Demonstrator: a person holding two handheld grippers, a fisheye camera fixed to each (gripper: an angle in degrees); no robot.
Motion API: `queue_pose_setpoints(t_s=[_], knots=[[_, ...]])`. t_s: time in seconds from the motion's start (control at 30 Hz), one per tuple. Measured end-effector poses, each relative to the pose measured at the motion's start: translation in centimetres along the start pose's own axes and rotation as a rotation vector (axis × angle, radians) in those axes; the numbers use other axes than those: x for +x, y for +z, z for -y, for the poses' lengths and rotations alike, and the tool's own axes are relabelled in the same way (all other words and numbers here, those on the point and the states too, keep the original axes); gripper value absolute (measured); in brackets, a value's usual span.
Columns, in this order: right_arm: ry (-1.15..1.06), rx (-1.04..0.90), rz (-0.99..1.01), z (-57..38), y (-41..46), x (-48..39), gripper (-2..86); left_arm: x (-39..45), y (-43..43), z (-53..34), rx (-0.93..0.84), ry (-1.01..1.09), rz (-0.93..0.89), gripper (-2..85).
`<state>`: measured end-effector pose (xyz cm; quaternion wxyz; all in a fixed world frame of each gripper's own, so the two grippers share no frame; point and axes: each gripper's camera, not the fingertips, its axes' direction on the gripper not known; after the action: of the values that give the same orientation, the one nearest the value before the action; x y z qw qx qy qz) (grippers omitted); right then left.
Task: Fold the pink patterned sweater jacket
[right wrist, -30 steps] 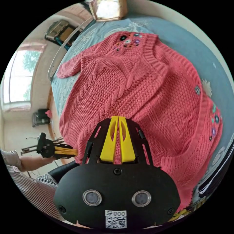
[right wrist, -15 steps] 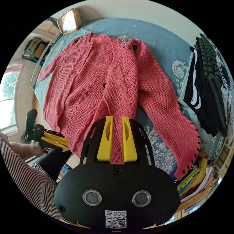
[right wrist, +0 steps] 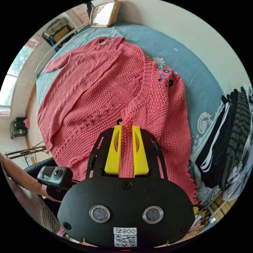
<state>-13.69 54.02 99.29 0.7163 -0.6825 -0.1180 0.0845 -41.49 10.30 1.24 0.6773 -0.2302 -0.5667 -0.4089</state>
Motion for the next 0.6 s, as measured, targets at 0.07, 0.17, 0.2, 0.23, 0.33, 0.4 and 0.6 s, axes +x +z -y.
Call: queue_pose_setpoints(t_s=[0.07, 0.17, 0.2, 0.23, 0.33, 0.4, 0.6], knots=[[-0.018, -0.006, 0.001, 0.1, 0.5, 0.4, 6.2, -0.1, 0.7, 1.3, -0.004, -0.019, -0.008, 10.0], [-0.016, -0.011, 0.031, -0.1, 0.9, 1.1, 5.9, -0.5, 1.2, 3.0, 0.021, -0.051, -0.026, 9.8], [-0.016, -0.012, 0.037, -0.2, 1.0, 1.2, 5.8, -0.6, 1.3, 3.5, 0.035, -0.064, -0.045, 9.7], [-0.015, -0.012, 0.047, -0.4, 1.1, 1.4, 5.8, -0.5, 1.4, 3.9, 0.049, -0.072, -0.049, 9.5], [-0.016, 0.005, 0.060, -1.0, 1.1, 2.0, 5.6, -0.5, 1.2, 4.5, 0.094, -0.114, -0.044, 8.2], [-0.019, 0.002, 0.062, -1.4, 1.5, 2.3, 5.5, -1.2, 1.2, 4.8, 0.116, -0.150, -0.072, 6.4], [-0.013, 0.000, 0.063, -2.4, 3.6, 3.0, 4.3, -2.4, 0.9, 4.6, 0.125, -0.163, -0.111, 2.6]])
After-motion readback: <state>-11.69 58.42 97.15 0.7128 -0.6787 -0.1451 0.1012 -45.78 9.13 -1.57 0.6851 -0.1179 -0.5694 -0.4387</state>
